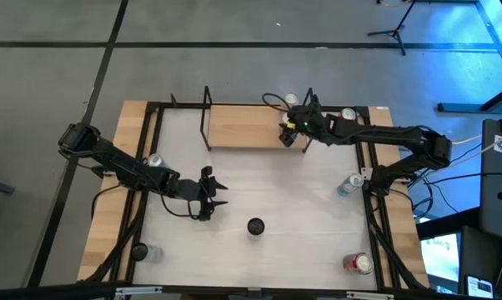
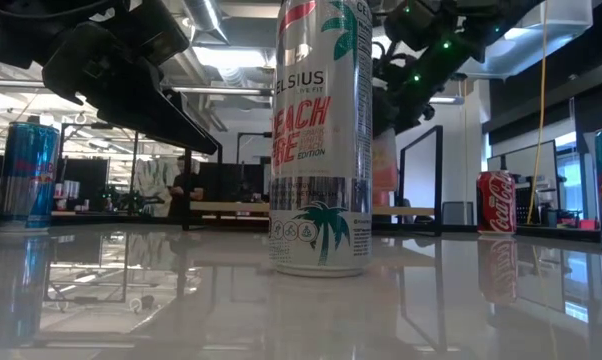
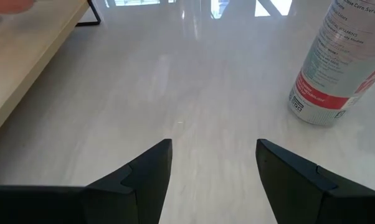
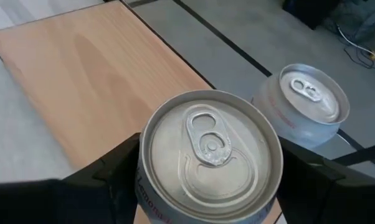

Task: Place canned beverage on shelf
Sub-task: Put the orange soda can on the shelf

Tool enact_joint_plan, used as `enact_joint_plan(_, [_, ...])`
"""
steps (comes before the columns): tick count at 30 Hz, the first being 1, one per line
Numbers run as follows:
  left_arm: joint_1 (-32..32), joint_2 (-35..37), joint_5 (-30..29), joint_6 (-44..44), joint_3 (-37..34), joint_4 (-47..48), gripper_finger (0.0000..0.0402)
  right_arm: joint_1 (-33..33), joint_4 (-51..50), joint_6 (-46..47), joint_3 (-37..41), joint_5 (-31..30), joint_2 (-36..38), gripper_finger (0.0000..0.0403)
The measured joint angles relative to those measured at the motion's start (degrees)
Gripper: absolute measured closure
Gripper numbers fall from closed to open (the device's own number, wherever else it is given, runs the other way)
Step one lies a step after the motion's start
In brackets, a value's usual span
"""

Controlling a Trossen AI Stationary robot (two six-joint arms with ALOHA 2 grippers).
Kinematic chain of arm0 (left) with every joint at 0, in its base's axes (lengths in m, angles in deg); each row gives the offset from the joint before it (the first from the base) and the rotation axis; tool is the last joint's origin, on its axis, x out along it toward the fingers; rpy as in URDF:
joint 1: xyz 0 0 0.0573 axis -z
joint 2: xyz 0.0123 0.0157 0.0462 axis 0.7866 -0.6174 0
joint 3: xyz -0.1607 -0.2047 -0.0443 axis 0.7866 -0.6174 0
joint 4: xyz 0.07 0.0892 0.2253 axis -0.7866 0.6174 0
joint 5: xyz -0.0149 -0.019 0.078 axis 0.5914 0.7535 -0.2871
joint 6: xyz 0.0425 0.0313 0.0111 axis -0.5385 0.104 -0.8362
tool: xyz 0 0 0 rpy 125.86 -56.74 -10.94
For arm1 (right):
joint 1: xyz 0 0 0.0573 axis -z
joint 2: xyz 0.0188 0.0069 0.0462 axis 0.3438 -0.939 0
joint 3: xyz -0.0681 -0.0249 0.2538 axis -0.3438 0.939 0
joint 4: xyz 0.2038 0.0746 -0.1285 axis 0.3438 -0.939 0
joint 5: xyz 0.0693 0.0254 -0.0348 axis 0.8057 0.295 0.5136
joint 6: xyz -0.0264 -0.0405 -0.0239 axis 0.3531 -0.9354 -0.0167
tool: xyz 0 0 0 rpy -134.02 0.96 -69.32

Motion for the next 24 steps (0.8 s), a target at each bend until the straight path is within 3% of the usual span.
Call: enact_joint_plan(24, [0.0,0.0,0.0,0.0,0.0,-0.1,0.0179,0.3,3.6,1.8,1.9,-4.2,-3.4,0.0127])
